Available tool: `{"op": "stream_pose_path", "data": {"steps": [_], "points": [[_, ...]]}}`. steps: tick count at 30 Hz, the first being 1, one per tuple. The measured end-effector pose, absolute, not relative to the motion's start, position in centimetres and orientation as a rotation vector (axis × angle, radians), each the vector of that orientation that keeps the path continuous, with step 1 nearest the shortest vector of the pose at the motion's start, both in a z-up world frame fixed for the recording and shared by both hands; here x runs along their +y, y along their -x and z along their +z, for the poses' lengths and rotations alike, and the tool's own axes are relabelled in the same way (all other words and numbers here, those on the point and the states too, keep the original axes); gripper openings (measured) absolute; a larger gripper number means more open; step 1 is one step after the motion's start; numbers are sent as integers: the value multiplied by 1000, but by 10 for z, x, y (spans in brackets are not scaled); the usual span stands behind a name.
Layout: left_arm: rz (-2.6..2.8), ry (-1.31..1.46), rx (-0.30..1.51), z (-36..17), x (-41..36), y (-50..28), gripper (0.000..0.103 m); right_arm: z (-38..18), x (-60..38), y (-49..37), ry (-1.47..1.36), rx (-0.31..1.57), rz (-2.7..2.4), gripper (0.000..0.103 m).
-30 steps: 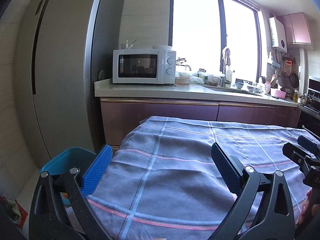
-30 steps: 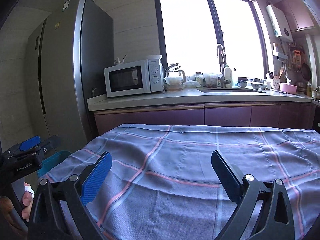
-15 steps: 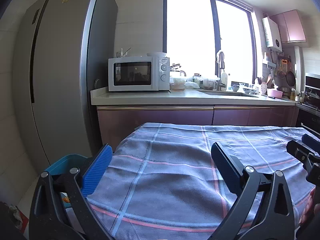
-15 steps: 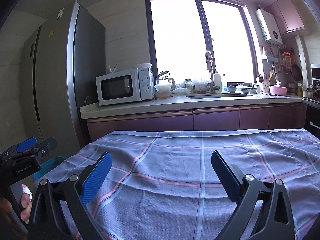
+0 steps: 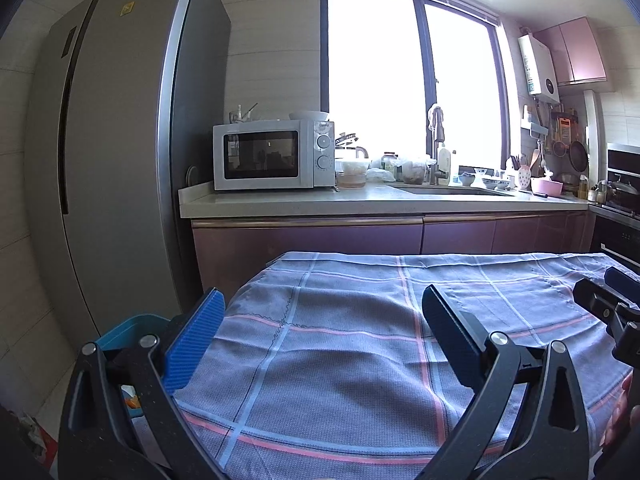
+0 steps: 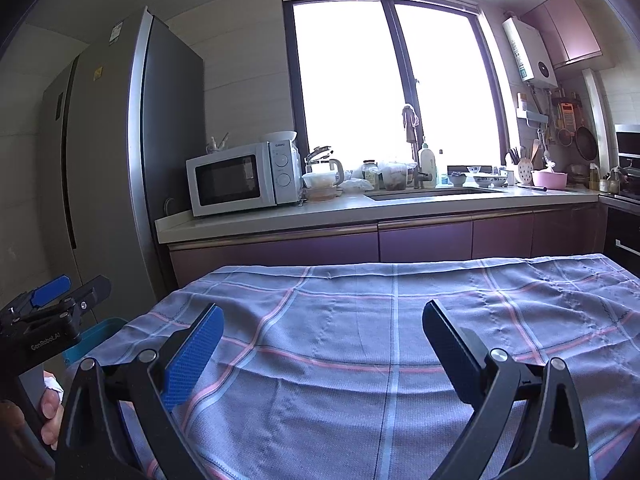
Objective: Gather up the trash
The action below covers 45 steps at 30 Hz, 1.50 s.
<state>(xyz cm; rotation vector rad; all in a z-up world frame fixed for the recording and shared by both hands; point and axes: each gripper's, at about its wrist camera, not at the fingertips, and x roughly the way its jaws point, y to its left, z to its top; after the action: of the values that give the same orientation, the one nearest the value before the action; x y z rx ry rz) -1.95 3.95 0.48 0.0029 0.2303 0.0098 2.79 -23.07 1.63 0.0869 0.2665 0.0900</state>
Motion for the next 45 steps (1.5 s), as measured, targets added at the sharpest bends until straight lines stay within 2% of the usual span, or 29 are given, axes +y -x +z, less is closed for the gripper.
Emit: {"op": "stream_pose_path", "data": {"steps": [45], "points": [[12,7,231,2,45,22,97,16,-237,-27,-88,268,59,96]]}}
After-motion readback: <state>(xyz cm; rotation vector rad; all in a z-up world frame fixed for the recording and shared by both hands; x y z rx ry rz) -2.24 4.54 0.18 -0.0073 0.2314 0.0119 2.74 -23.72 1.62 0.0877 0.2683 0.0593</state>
